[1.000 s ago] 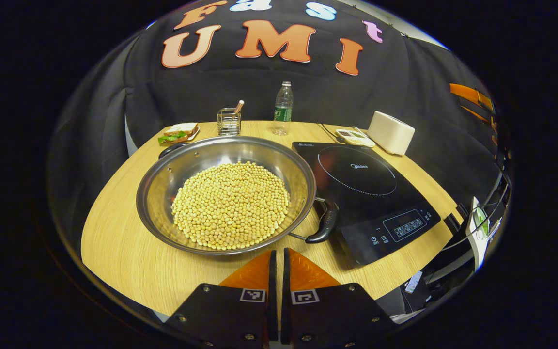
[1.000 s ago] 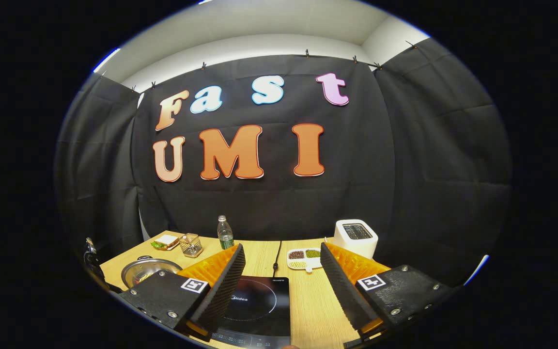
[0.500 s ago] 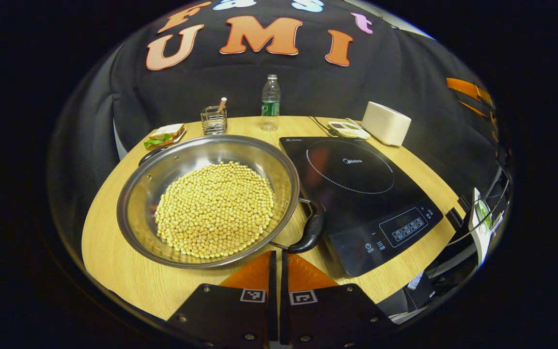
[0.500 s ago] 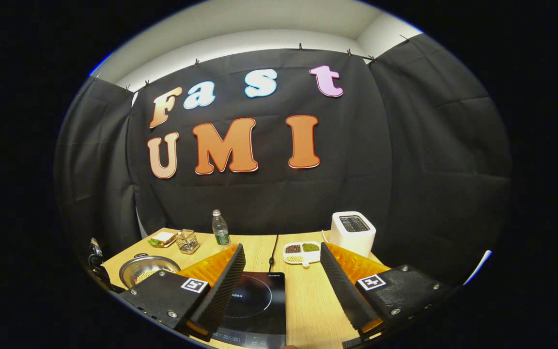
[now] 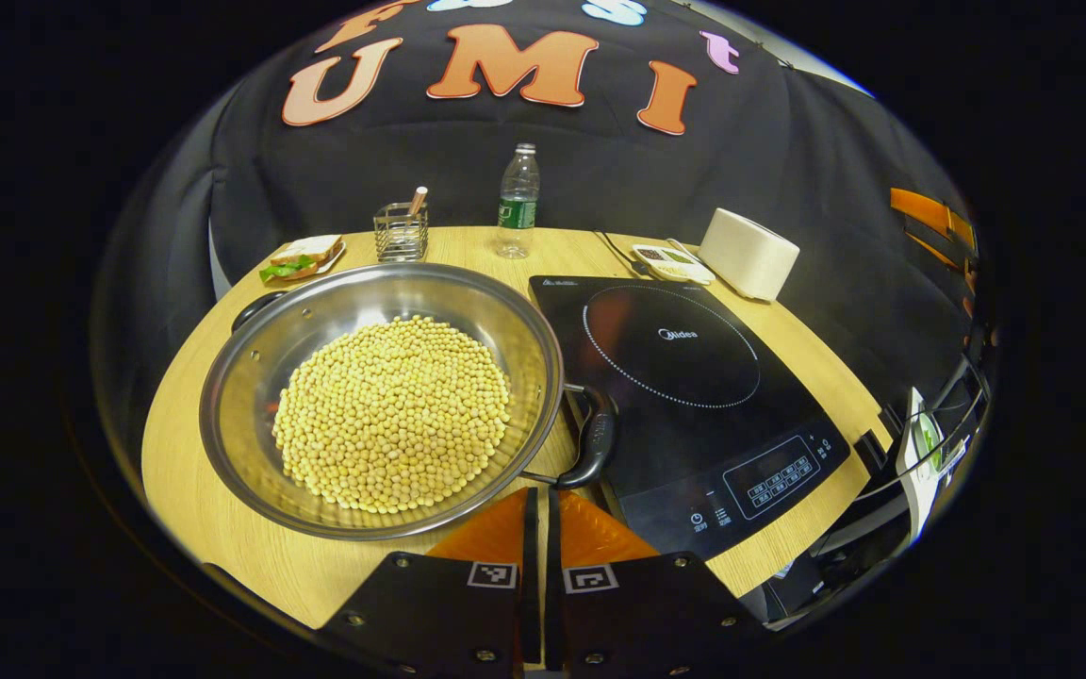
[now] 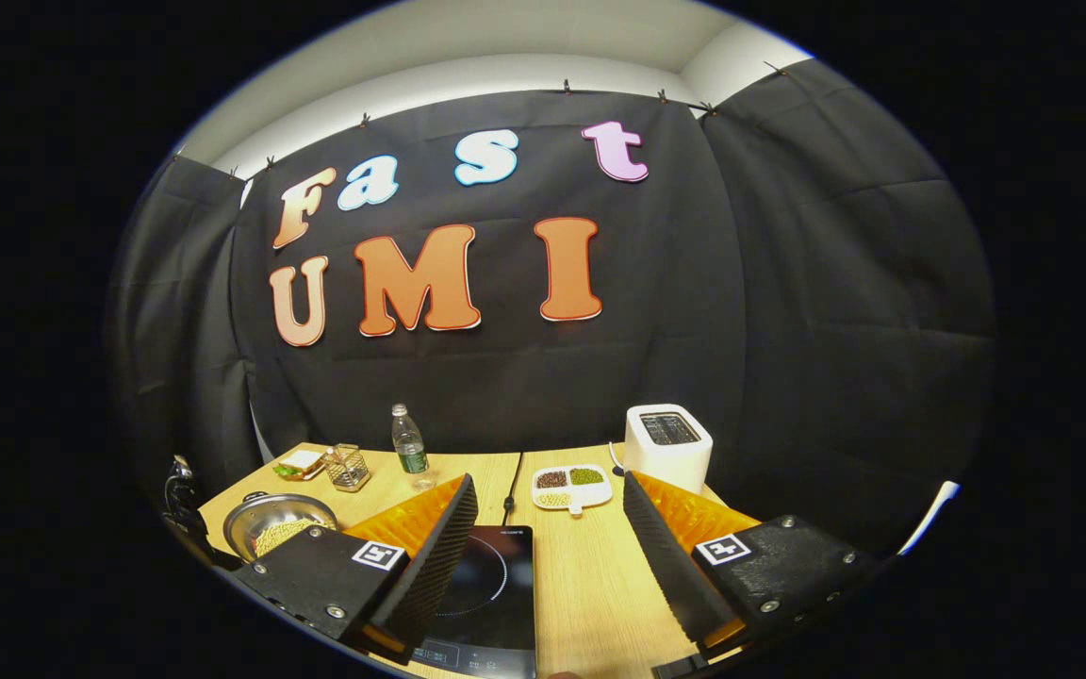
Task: First push the handle of the pot to place it horizontally, then grasp the pot with both hands and set it on the induction cooktop.
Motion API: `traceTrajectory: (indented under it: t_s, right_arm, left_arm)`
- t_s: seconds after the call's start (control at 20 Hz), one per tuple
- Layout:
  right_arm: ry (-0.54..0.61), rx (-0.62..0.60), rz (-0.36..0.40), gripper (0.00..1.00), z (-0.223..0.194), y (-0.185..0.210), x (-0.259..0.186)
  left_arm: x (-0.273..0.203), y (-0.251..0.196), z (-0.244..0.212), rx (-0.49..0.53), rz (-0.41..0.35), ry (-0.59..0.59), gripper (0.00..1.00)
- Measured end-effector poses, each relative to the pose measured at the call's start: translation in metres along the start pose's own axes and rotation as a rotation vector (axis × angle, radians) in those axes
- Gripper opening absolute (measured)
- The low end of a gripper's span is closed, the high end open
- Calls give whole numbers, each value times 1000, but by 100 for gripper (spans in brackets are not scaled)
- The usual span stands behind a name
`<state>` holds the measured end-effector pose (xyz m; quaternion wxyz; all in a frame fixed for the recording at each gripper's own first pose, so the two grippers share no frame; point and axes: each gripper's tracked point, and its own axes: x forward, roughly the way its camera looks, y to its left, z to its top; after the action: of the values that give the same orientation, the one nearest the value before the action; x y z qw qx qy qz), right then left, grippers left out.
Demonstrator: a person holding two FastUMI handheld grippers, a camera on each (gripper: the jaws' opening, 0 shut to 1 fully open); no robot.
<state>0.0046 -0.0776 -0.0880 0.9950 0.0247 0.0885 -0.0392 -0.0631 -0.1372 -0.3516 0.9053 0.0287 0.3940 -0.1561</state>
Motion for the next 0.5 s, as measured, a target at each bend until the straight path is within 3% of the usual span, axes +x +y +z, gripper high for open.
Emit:
traceTrajectory:
  t_s: [0.5]
  right_arm:
    - [14, 11, -31, 97, -10, -18, 9]
  left_arm:
    - [20, -5, 34, 35, -14, -52, 1]
